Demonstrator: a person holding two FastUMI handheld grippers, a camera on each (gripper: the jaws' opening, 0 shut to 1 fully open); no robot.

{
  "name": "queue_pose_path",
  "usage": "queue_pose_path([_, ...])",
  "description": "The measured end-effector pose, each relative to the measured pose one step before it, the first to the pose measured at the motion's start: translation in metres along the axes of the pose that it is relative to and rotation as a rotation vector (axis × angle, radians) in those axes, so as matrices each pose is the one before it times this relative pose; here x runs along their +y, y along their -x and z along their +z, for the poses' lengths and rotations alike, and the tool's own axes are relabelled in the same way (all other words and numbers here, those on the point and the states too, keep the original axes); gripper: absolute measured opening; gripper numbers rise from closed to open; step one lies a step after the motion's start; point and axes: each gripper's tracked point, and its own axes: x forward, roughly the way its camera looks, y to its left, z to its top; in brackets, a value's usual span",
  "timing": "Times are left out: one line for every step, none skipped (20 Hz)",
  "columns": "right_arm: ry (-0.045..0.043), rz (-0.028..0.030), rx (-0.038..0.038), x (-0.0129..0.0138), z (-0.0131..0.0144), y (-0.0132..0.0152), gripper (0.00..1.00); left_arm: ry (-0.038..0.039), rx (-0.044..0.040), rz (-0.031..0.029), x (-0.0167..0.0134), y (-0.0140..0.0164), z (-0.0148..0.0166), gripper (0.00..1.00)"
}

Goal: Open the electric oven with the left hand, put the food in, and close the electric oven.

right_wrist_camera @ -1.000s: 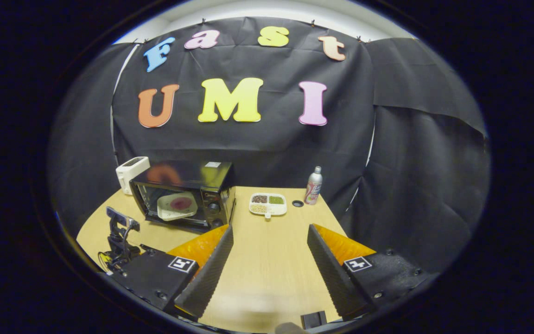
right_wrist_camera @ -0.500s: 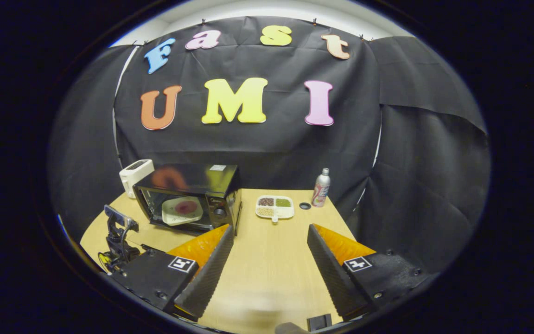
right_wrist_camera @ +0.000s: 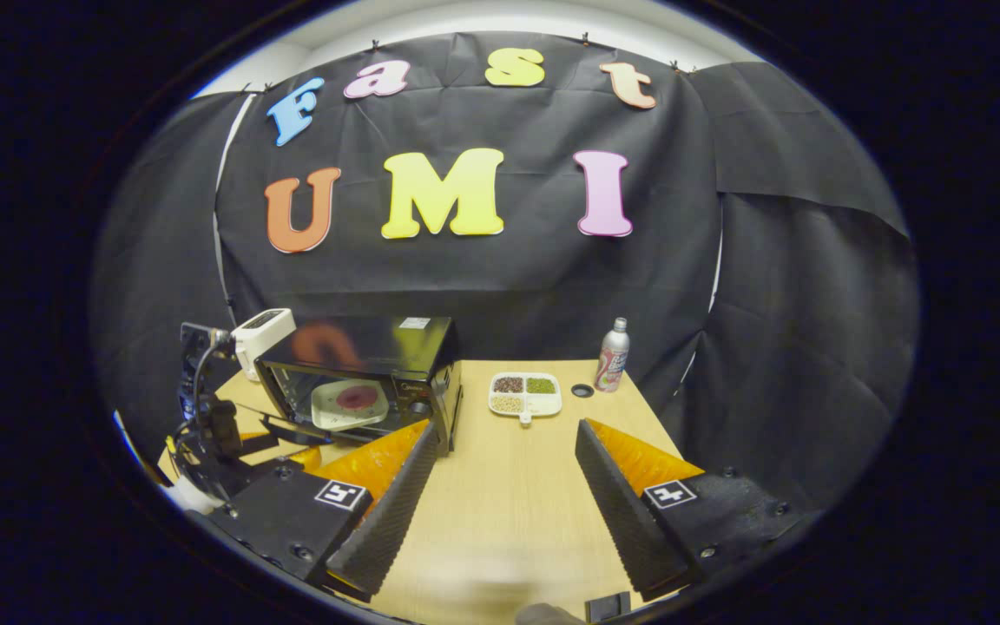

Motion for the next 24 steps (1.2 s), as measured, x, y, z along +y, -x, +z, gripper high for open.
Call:
queue_pose_path([-0.00232,-0.00510,0.00156,-0.00128,0.00130,-0.00151,0.97,0.00440,-0.00747,0.00347,0.00108,-0.00313,0.00617,0.99])
queue_pose_path([-0.00547,-0.00008,0.00027,0.00001,0.00123,0.00036,0.98,-0.00283,-0.01379,0.00378,0.00206,-0.00216,0.00663,0.98])
queue_pose_path([-0.00262,-0.00176,-0.00246,0.00051,0.00050,-0.00202,0.97,-0.00604,-0.00595,-0.00205,0.00010,-0.00332,0.00311,0.98])
queue_pose_path([0.00394,0.00138,-0.00176,0.00015,0.00196,0.00006,0.97,-0.00655,-0.00287,0.00155,0.00082,-0.00158,0.00223,0.99])
queue_pose_path([0.00349,-0.00357,-0.00096,-0.00104,-0.00033,0.00012,0.97,-0.00248,-0.00225,-0.00382,-0.00132,-0.00265,0.00149,0.99])
queue_pose_path([-0.00062,-0.00150,-0.00123,-0.00082,0.00184,0.00092,0.97,-0.00322,0.00330,0.00030,0.00095,-0.00099,0.00043,0.99])
queue_pose_path([-0.00292,-0.00137,0.00022,0.00067,0.00008,0.00031,0.97,-0.00313,-0.00200,-0.00172,0.00062,0.00070,0.00019,0.99])
queue_pose_path([-0.00147,-0.00193,-0.00039,-0.00056,0.00026,0.00010,1.00,-0.00080,0.00365,-0.00017,-0.00021,-0.00056,-0.00019,0.98])
queue_pose_path([0.00015,-0.00195,0.00161,-0.00073,-0.00041,0.00043,0.97,0.00115,0.00249,-0.00313,-0.00110,-0.00052,-0.00075,0.98])
queue_pose_path([-0.00018,-0.00045,-0.00131,0.00010,0.00063,0.00107,0.97,-0.00012,0.00144,-0.00309,-0.00044,0.00069,-0.00021,0.98])
queue_pose_path([0.00094,-0.00122,0.00105,-0.00107,-0.00026,-0.00230,0.97,0.00004,0.00076,-0.00015,-0.00072,-0.00059,-0.00008,0.99])
queue_pose_path([0.00125,0.00157,0.00057,0.00025,-0.00022,0.00086,0.97,-0.00003,-0.00115,-0.00033,-0.00097,0.00024,0.00046,0.98])
queue_pose_path([0.00028,0.00149,-0.00130,0.00054,-0.00038,0.00043,0.97,-0.00033,-0.00332,0.00027,0.00034,0.00013,0.00012,0.98])
queue_pose_path([-0.00121,-0.00056,0.00352,-0.00146,-0.00011,0.00054,0.97,-0.00033,0.00447,0.00217,0.00011,-0.00052,-0.00085,0.98])
queue_pose_path([-0.00300,0.00104,0.00240,-0.00053,-0.00130,0.00001,0.97,0.00222,0.00058,-0.00082,-0.00035,0.00085,-0.00046,0.98])
queue_pose_path([-0.00298,0.00050,0.00207,-0.00014,0.00080,0.00139,0.97,-0.00104,-0.00074,0.00093,-0.00022,0.00002,0.00025,0.98])
queue_pose_path([-0.00086,0.00205,0.00131,0.00006,-0.00139,-0.00006,0.97,-0.00025,-0.00138,-0.00324,-0.00135,0.00043,0.00029,0.98])
queue_pose_path([0.00085,0.00057,0.00029,-0.00069,0.00001,0.00024,0.97,-0.00007,-0.00326,-0.00017,-0.00016,0.00000,0.00117,0.99])
queue_pose_path([-0.00017,0.00093,-0.00200,0.00003,-0.00082,0.00007,0.97,-0.00027,-0.00031,-0.00141,-0.00096,0.00092,-0.00019,0.98])
queue_pose_path([0.00083,0.00303,0.00149,0.00084,0.00066,0.00114,0.97,-0.00155,-0.00150,0.00074,0.00068,0.00156,0.00005,0.99])
queue_pose_path([0.00058,0.00022,0.00008,-0.00022,-0.00071,0.00088,0.97,-0.00154,-0.00042,0.00246,0.00004,-0.00012,-0.00035,0.98])
queue_pose_path([-0.00001,0.00167,0.00179,0.00023,-0.00026,0.00094,0.97,0.00055,-0.00317,0.00142,0.00055,0.00079,0.00100,0.98])
queue_pose_path([-0.00062,0.00482,-0.00322,0.00196,0.00024,0.00040,0.97,-0.00482,-0.00465,-0.00077,-0.00093,0.00038,0.00078,0.98])
queue_pose_path([0.00190,0.00153,0.00669,0.00043,-0.00125,0.00095,0.97,-0.01008,-0.00457,0.00460,0.00131,0.00102,0.00052,0.99])
